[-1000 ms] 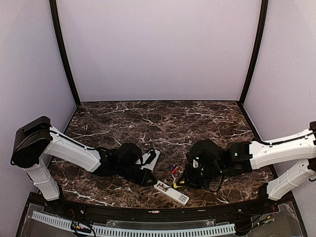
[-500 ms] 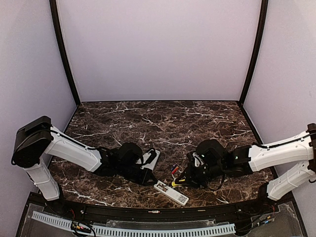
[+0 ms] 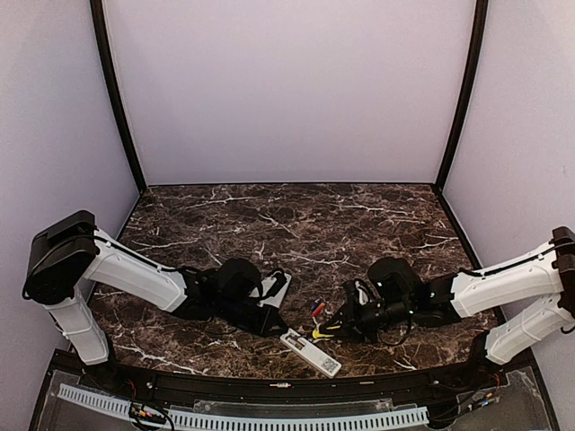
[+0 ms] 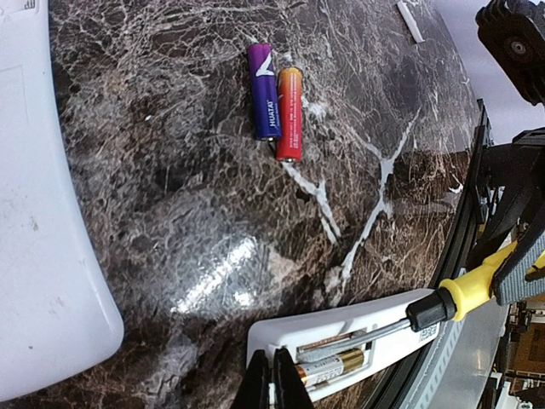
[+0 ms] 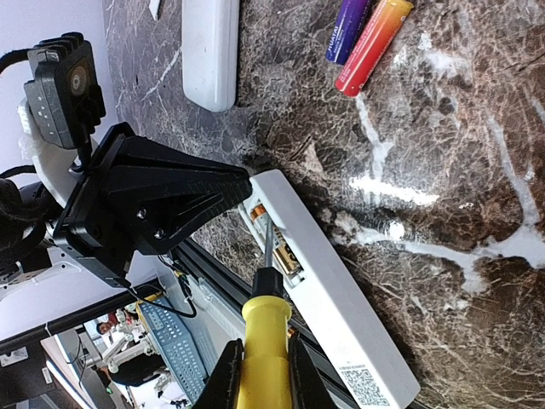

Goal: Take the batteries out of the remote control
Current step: Remove the battery from the remote control without the battery cover.

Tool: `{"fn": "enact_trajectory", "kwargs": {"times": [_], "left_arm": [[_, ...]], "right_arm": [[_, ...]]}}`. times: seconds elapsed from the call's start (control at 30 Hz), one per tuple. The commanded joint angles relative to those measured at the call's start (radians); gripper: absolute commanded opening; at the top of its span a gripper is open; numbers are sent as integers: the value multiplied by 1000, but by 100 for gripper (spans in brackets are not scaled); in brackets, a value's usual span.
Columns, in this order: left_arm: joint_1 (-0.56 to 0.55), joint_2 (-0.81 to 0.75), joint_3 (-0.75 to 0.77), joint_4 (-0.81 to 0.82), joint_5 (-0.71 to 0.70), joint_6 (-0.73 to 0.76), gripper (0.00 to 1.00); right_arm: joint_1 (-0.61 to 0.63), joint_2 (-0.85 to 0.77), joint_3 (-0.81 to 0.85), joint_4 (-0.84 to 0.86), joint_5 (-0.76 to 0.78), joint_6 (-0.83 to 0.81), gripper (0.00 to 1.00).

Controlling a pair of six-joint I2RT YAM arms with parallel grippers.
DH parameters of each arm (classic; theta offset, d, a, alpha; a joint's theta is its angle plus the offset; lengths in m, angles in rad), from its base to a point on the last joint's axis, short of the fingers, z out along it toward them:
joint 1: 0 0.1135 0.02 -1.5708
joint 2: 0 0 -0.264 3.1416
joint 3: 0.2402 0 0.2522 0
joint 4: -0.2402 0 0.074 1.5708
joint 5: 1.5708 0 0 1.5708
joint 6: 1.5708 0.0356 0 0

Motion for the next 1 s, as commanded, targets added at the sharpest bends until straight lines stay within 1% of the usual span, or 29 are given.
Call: {"fn": "enact_trajectory", "kwargs": {"times": [0.0,0.2,0.4,0.6,0.67,0.8,0.97], "left_arm": [[-34,26,14,-39,64,16,3],[-35,27,15,-40,64,15,3],[-35,27,16,-40,65,15,3],[-36,27,16,-40,63,15,3],[-36,27,15,-40,63,15,3],[-37,27,16,-42,61,14,3],[-37,27,15,-43,56,13,3]], "right_arm": [[2,-7,-45,118,-107,54,0],[-1,-26,-69,150,-100,79,0],[-3,-42,-74,131,-87,78,0],[-5,-67,-100,170,-77,103,0],[-5,-72,-101,157,-74,103,0],[-6,-93,-77,69,-50,69,0],[-5,-116,-49,4,-25,32,0]]}}
